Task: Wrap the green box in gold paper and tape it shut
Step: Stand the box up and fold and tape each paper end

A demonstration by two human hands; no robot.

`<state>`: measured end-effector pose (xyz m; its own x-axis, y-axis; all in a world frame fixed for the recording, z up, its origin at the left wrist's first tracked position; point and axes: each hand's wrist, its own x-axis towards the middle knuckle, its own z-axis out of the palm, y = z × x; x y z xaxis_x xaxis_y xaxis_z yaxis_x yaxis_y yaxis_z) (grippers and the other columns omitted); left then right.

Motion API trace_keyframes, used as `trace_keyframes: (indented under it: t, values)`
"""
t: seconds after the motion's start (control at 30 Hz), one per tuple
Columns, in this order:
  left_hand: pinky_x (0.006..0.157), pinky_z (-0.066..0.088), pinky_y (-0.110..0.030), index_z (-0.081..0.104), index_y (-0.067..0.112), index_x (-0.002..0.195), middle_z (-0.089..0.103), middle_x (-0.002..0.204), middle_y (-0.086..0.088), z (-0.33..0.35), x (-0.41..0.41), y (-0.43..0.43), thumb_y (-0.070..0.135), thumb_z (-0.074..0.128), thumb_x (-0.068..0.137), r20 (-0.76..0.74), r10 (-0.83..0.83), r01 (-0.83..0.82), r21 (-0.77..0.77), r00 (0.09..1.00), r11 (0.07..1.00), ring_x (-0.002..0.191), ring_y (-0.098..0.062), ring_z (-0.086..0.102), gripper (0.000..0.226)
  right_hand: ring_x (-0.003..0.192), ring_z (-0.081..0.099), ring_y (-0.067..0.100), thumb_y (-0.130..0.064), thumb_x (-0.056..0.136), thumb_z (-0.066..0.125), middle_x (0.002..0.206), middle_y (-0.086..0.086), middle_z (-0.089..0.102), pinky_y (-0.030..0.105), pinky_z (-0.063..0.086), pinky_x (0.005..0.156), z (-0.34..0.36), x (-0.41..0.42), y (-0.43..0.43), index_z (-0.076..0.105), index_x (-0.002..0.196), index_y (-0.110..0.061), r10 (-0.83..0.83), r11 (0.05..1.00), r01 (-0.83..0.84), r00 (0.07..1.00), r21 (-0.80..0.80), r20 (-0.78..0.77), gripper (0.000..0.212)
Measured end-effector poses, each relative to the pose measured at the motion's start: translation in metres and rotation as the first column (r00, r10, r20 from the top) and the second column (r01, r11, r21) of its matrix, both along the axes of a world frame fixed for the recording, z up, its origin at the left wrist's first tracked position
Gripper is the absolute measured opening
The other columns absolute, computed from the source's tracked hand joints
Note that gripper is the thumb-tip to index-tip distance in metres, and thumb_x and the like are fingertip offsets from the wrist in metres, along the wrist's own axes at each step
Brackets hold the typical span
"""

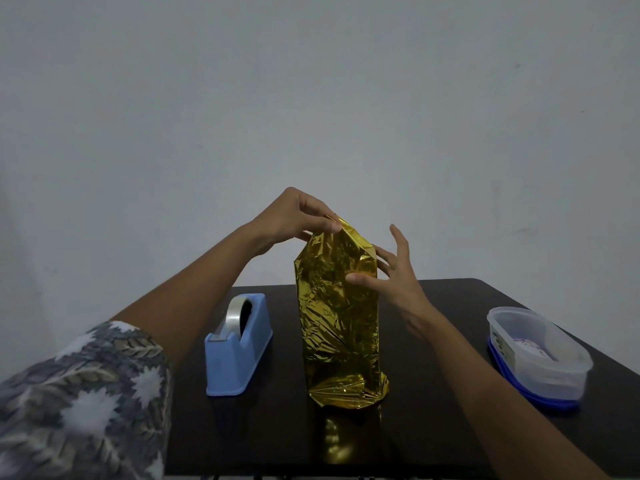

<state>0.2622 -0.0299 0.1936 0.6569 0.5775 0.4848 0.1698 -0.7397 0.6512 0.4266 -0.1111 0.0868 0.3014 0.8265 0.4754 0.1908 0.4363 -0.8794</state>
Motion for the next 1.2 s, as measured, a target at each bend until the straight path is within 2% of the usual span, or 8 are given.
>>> trace_keyframes:
  t: [0.33, 0.53, 0.63, 0.73, 0.83, 0.9, 1.1, 1.2]
  values:
    - [0.055, 0.050, -0.015, 0.073, 0.009, 0.096, 0.069, 0.082, 0.000, -0.002, 0.019, 0.013, 0.016, 0.073, 0.079, -0.115, 0.088, -0.100, -0.103, 0.989, 0.990, 0.073, -0.008, 0.064, 0.018, 0.131, 0.039, 0.021, -0.005, 0.069, 0.079, 0.145, 0.007, 0.040, 0.032, 0.034, 0.097, -0.004, 0.004, 0.002, 0.011, 0.146, -0.035, -0.008, 0.999, 0.008, 1.000, 0.047, 0.001, 0.107]
    - [0.060, 0.047, -0.018, 0.072, 0.012, 0.096, 0.067, 0.088, 0.003, -0.008, 0.025, 0.017, 0.017, 0.073, 0.080, -0.167, 0.099, -0.121, -0.125, 0.981, 0.985, 0.080, -0.005, 0.060, 0.017, 0.125, 0.043, 0.019, -0.004, 0.068, 0.079, 0.140, 0.006, 0.043, 0.042, 0.034, 0.108, -0.004, 0.006, 0.003, 0.015, 0.144, -0.037, 0.000, 0.998, 0.000, 1.000, 0.060, -0.003, 0.105]
    - [0.064, 0.047, -0.022, 0.072, 0.011, 0.098, 0.067, 0.091, 0.001, -0.011, 0.026, 0.020, 0.018, 0.073, 0.079, -0.165, 0.107, -0.132, -0.149, 0.980, 0.980, 0.085, -0.007, 0.058, 0.020, 0.125, 0.042, 0.019, -0.006, 0.068, 0.079, 0.140, 0.004, 0.043, 0.035, 0.037, 0.102, -0.004, 0.006, 0.004, 0.017, 0.143, -0.038, 0.003, 0.998, -0.004, 1.000, 0.064, 0.009, 0.103]
    - [0.063, 0.047, -0.022, 0.073, 0.010, 0.098, 0.067, 0.090, 0.001, -0.012, 0.026, 0.022, 0.018, 0.074, 0.079, -0.137, 0.116, -0.139, -0.173, 0.984, 0.975, 0.086, -0.011, 0.060, 0.021, 0.124, 0.042, 0.016, -0.019, 0.074, 0.075, 0.138, 0.001, 0.041, 0.031, 0.038, 0.095, -0.005, 0.007, 0.005, 0.018, 0.143, -0.037, 0.021, 0.998, -0.021, 1.000, 0.051, 0.004, 0.092]
    - [0.062, 0.047, -0.022, 0.073, 0.013, 0.091, 0.066, 0.088, 0.002, -0.013, 0.026, 0.022, 0.018, 0.075, 0.077, -0.111, 0.128, -0.148, -0.189, 0.985, 0.971, 0.087, -0.013, 0.059, 0.015, 0.129, 0.041, 0.020, -0.042, 0.083, 0.057, 0.140, 0.002, 0.041, 0.035, 0.040, 0.097, -0.004, 0.007, 0.005, 0.020, 0.145, -0.035, 0.034, 0.999, -0.032, 0.994, 0.022, -0.101, 0.072]
    - [0.062, 0.047, -0.023, 0.073, 0.013, 0.091, 0.065, 0.090, 0.002, -0.012, 0.026, 0.022, 0.020, 0.076, 0.077, -0.109, 0.133, -0.152, -0.193, 0.985, 0.969, 0.088, -0.013, 0.059, 0.016, 0.127, 0.042, 0.020, -0.038, 0.090, 0.053, 0.133, 0.001, 0.044, 0.037, 0.040, 0.096, -0.001, 0.006, 0.006, 0.023, 0.145, -0.031, 0.012, 1.000, -0.012, 0.987, 0.001, -0.159, 0.063]
    - [0.061, 0.047, -0.022, 0.073, 0.013, 0.091, 0.066, 0.088, 0.003, -0.008, 0.022, 0.019, 0.021, 0.076, 0.077, -0.094, 0.127, -0.142, -0.188, 0.987, 0.972, 0.085, -0.013, 0.061, 0.016, 0.107, 0.051, 0.017, -0.017, 0.088, 0.061, 0.107, -0.001, 0.056, 0.034, 0.043, 0.083, 0.009, 0.003, 0.009, 0.028, 0.139, -0.027, -0.048, 0.998, 0.040, 0.971, -0.039, -0.234, 0.062]
    - [0.061, 0.047, -0.021, 0.073, 0.009, 0.094, 0.066, 0.087, 0.004, -0.007, 0.022, 0.016, 0.019, 0.075, 0.077, -0.090, 0.120, -0.134, -0.179, 0.989, 0.975, 0.081, -0.011, 0.061, 0.019, 0.110, 0.052, 0.021, -0.012, 0.086, 0.062, 0.114, 0.007, 0.057, 0.040, 0.044, 0.093, 0.012, 0.003, 0.010, 0.030, 0.138, -0.029, -0.081, 0.996, 0.072, 0.965, -0.048, -0.248, 0.063]
